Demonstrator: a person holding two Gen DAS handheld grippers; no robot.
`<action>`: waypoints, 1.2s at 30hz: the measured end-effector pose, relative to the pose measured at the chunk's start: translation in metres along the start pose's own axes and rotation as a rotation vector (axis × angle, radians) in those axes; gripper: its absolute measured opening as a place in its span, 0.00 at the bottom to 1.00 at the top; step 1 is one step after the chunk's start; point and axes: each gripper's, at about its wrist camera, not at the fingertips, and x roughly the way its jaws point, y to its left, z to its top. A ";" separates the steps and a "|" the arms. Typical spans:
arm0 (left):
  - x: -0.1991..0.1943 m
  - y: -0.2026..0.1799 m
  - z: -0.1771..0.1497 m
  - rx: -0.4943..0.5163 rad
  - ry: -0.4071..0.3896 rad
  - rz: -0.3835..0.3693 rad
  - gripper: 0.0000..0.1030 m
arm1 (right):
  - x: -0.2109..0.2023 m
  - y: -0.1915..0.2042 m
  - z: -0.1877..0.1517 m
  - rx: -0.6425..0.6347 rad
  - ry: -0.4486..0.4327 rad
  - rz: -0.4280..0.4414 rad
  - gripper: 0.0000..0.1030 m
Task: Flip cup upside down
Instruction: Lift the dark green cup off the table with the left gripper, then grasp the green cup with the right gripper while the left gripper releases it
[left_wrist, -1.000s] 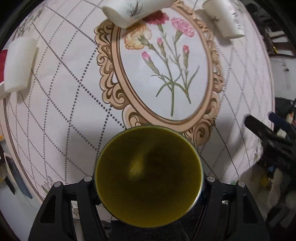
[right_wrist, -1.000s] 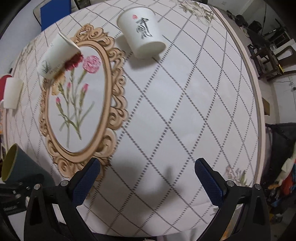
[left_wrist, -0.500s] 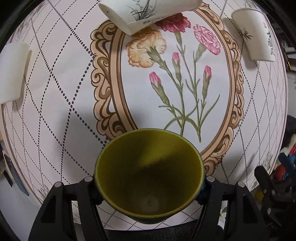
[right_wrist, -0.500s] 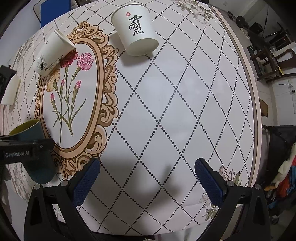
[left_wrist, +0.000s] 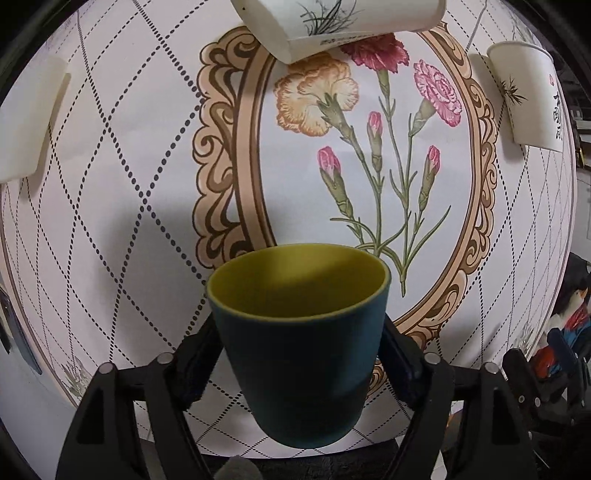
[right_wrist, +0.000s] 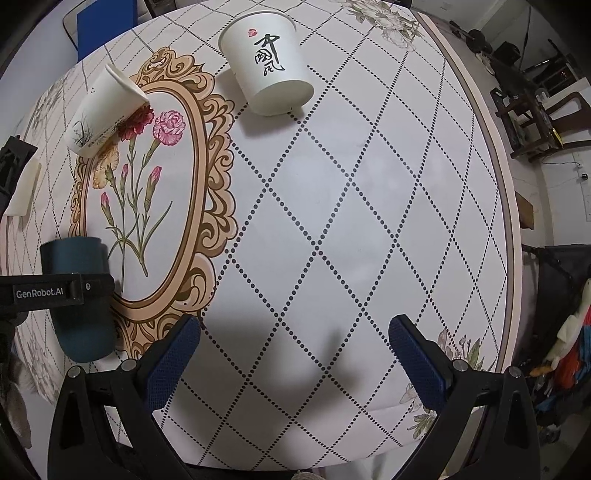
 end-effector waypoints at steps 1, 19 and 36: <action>-0.001 -0.001 -0.001 0.003 -0.002 -0.002 0.75 | 0.000 0.000 0.000 0.002 0.001 0.000 1.00; -0.074 -0.007 -0.024 -0.002 -0.111 -0.068 0.76 | -0.008 0.004 -0.004 0.010 -0.010 0.027 1.00; -0.130 0.111 -0.125 -0.193 -0.325 0.082 0.76 | -0.061 0.118 -0.025 -0.208 -0.013 0.212 1.00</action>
